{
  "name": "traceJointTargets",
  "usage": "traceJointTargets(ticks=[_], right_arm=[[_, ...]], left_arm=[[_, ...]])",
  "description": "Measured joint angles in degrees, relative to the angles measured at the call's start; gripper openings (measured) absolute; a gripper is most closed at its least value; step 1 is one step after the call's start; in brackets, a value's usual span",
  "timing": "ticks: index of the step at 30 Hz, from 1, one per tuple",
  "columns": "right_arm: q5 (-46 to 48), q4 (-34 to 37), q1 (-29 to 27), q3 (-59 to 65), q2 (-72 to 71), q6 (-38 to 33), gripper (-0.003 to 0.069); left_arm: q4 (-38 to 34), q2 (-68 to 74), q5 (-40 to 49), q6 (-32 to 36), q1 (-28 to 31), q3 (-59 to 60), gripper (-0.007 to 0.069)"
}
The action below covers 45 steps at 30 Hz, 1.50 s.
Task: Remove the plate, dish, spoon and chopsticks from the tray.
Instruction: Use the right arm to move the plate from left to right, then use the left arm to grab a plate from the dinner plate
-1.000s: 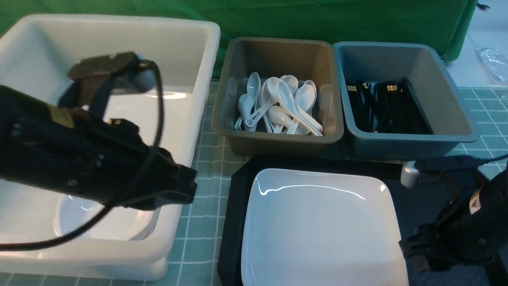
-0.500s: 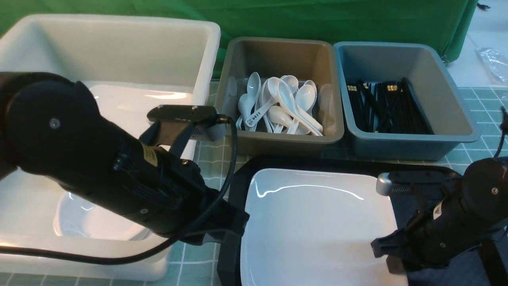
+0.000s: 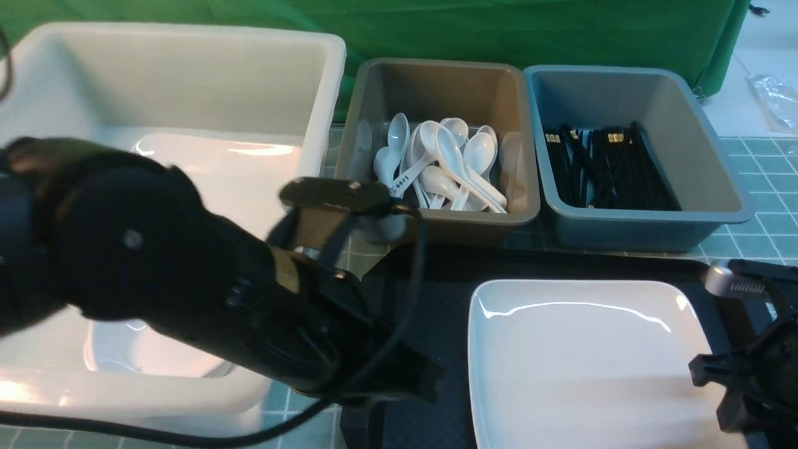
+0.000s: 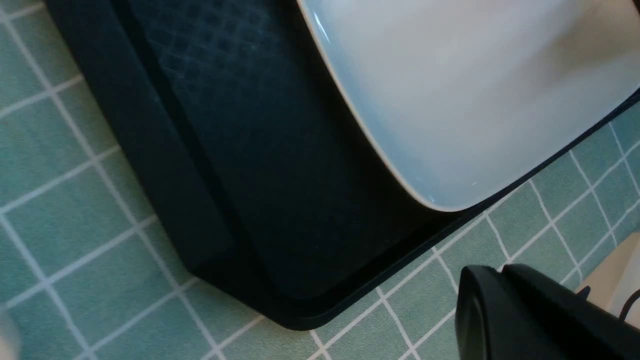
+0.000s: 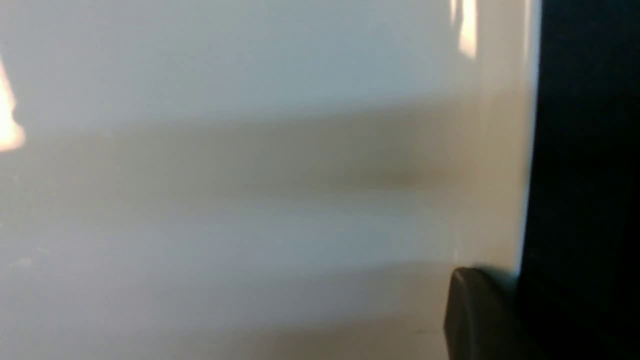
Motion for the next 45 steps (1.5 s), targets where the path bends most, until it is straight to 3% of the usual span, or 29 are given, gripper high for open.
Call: traceJointTargets(ticks=[2, 4, 5, 6, 7, 9, 11, 18, 22, 26, 29, 35, 39, 42, 45], right_arm=[[1.7, -0.1, 0.1, 0.0, 0.0, 0.0, 0.0155], [3.7, -0.3, 0.2, 0.0, 0.0, -0.5, 0.0294], [3.8, -0.3, 0.2, 0.0, 0.0, -0.5, 0.0308], [4.7, -0.4, 0.3, 0.0, -0.2, -1.8, 0.0420], [5.3, -0.5, 0.3, 0.0, -0.6, -2.8, 0.0478], [6.5, -0.6, 0.3, 0.0, -2.6, -4.1, 0.0545], [7.0, -0.6, 0.3, 0.0, -4.8, -4.5, 0.0552], [6.8, -0.6, 0.3, 0.0, -20.8, -4.9, 0.0477], [5.7, -0.6, 0.3, 0.0, -27.1, -4.9, 0.0461], [5.6, -0.6, 0.3, 0.0, -28.9, -4.9, 0.0459], [5.7, -0.7, 0.3, 0.0, -29.0, -4.9, 0.0459], [6.1, -0.7, 0.3, 0.0, -29.0, -4.9, 0.0459], [6.4, -0.7, 0.3, 0.0, -29.0, -4.9, 0.0459], [6.4, -0.7, 0.3, 0.0, -29.0, -4.9, 0.0459], [6.4, -0.7, 0.3, 0.0, -29.0, -4.9, 0.0459]], left_arm=[[0.0, 1.9, -0.4, -2.2, -1.0, -0.4, 0.0010], [0.2, 4.6, 0.8, -4.2, -0.7, -2.1, 0.0010], [0.2, 5.3, 1.0, -4.5, -0.6, -2.4, 0.0010], [0.7, 7.1, 2.5, -4.7, -0.1, -4.7, 0.0010], [1.0, 8.7, 3.5, -4.6, 0.2, -6.8, 0.0010], [1.6, 12.2, 4.9, -3.8, 0.7, -11.3, 0.0010], [1.7, 14.1, 5.4, -3.6, 0.7, -14.6, 0.0010], [-1.5, 25.2, 15.0, -3.3, -0.3, -22.0, 0.0040], [-1.8, 30.5, 17.4, -3.8, -2.5, -22.0, 0.0121], [-0.5, 32.8, 15.0, -4.3, -3.4, -22.1, 0.0267], [3.0, 32.9, 13.4, -8.4, -2.8, -24.0, 0.0357], [6.1, 33.7, 11.3, -13.7, 2.2, -31.7, 0.0415], [0.8, 37.6, 9.3, -7.2, 7.1, -38.0, 0.0421], [-1.7, 41.9, 8.2, -0.1, 8.1, -41.0, 0.0421], [-2.3, 44.8, 6.7, 2.6, 8.1, -42.8, 0.0421]])
